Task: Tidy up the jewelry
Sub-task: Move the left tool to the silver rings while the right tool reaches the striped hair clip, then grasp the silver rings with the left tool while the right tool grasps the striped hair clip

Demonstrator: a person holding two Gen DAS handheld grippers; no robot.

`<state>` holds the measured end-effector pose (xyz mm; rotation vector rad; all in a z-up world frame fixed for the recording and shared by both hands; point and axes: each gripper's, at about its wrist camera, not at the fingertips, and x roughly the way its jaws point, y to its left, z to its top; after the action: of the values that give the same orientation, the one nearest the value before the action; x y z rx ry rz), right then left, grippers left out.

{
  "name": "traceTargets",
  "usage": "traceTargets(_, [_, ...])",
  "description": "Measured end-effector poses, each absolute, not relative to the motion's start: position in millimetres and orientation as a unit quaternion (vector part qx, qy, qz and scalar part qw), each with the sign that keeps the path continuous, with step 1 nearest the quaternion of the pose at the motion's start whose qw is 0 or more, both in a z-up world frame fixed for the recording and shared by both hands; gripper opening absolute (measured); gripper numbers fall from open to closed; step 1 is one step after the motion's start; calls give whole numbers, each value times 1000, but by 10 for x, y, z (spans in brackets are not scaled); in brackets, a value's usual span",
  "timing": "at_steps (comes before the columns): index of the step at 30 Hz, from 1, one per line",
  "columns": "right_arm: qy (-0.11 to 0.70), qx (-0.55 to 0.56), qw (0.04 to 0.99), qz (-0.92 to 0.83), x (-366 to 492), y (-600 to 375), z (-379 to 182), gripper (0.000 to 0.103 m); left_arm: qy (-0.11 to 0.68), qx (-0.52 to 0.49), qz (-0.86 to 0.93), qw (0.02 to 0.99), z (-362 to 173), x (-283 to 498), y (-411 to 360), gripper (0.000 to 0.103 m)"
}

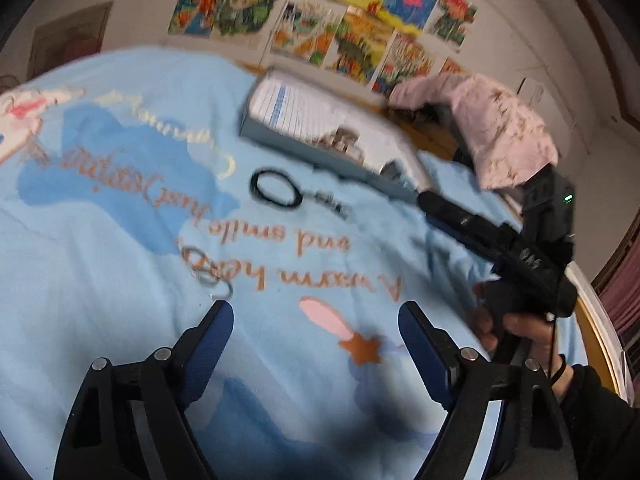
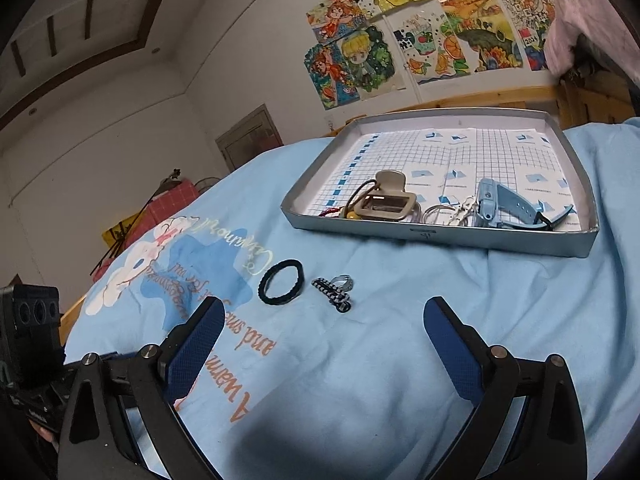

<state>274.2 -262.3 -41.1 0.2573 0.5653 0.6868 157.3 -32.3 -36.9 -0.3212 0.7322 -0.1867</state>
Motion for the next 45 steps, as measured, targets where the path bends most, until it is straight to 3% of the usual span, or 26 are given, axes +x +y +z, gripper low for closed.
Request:
traceTargets(3, [278, 120, 893, 333, 2738, -2613, -416, 97, 381, -164, -69, 907, -463, 1625, -284, 76])
traceTargets(14, [335, 53, 874, 348, 2869, -2249, -584, 61, 409, -159, -12, 899, -592, 1932, -143, 60])
traceTargets(27, [342, 41, 877, 335, 3018, -2111, -649, 60, 415, -98, 6, 904, -641, 2285, -90, 59])
traceTargets(34, [346, 26, 876, 335, 3120, -2031, -660, 44, 380, -103, -8, 919, -631, 2224, -26, 59])
traceTargets(38, [346, 24, 875, 336, 3200, -2000, -653, 42, 382, -97, 3, 919, -656, 2244, -28, 59])
traceTargets(45, [350, 16, 873, 340, 3221, -1941, -706, 17, 382, -87, 34, 920, -683, 2285, -6, 38])
